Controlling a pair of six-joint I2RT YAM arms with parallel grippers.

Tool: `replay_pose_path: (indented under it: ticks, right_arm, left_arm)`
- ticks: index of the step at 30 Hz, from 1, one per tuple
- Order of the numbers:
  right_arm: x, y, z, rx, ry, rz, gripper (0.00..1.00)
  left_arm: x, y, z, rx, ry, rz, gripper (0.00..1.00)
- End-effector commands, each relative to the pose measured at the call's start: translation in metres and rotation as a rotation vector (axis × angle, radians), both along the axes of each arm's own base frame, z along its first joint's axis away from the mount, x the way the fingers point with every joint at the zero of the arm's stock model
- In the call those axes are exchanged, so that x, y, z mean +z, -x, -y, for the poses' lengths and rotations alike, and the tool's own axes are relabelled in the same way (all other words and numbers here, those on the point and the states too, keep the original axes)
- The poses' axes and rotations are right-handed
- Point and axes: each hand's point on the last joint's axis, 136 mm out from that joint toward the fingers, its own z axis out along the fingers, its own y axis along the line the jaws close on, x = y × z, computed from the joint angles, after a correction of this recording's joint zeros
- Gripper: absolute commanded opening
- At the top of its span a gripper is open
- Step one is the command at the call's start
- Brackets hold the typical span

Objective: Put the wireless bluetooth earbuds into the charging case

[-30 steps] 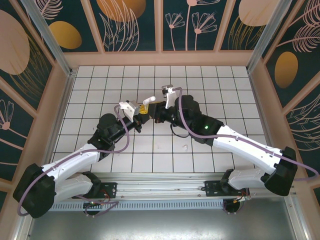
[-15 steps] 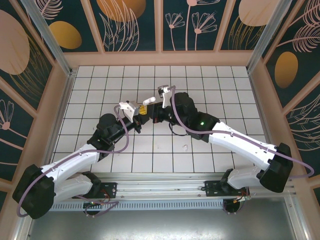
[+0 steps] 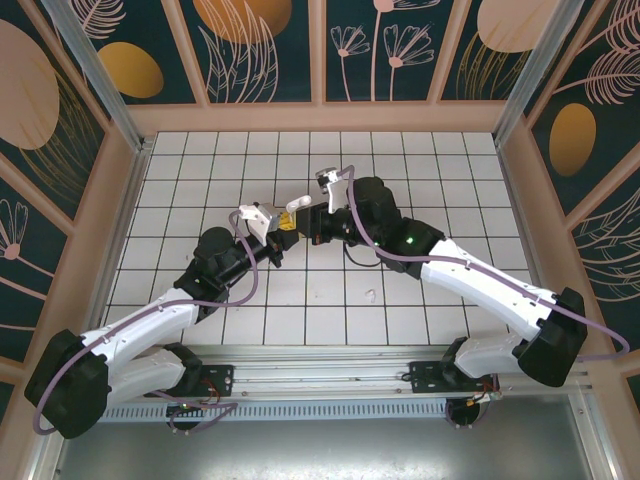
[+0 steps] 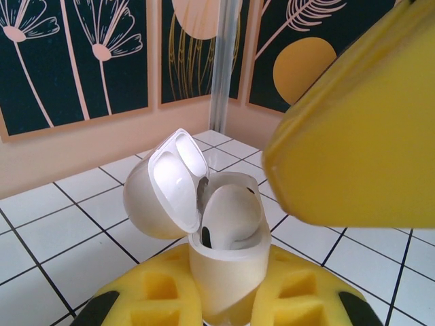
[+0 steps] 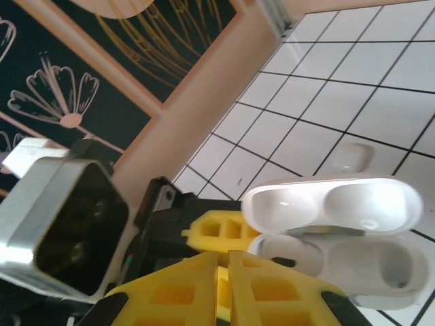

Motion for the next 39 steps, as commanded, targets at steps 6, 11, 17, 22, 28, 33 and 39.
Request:
replay_pose_path:
  ticks: [6,11,17,22,28,33,39]
  right_arm:
    - [0.043,0.004,0.01,0.002,-0.036,0.076,0.13]
    - [0.057,-0.004,0.029,-0.075,-0.053,0.093,0.13]
    - [0.046,-0.026,0.072,-0.245,-0.008,0.034,0.13]
    - [0.004,-0.051,0.13,-0.483,0.08,-0.13,0.17]
    - [-0.088,-0.048,0.189,-0.642,0.162,-0.441,0.18]
    - [-0.165,-0.015,0.204,-0.649,0.21,-0.673,0.2]
    - [-0.229,0.026,0.199,-0.619,0.208,-0.835,0.2]
  left_arm:
    - [0.026,0.004,0.002,-0.021,0.031,0.07,0.0]
    - [0.023,0.006,0.001,-0.025,0.02,0.074,0.0]
    - [0.021,0.012,0.002,-0.047,0.005,0.086,0.0]
    - [0.016,0.019,0.005,-0.091,-0.028,0.092,0.0]
    - [0.006,0.025,0.008,-0.13,-0.037,0.062,0.0]
    - [-0.005,0.028,0.009,-0.145,-0.046,0.023,0.0]
    - [-0.013,0.027,0.013,-0.164,-0.046,-0.01,0.0]
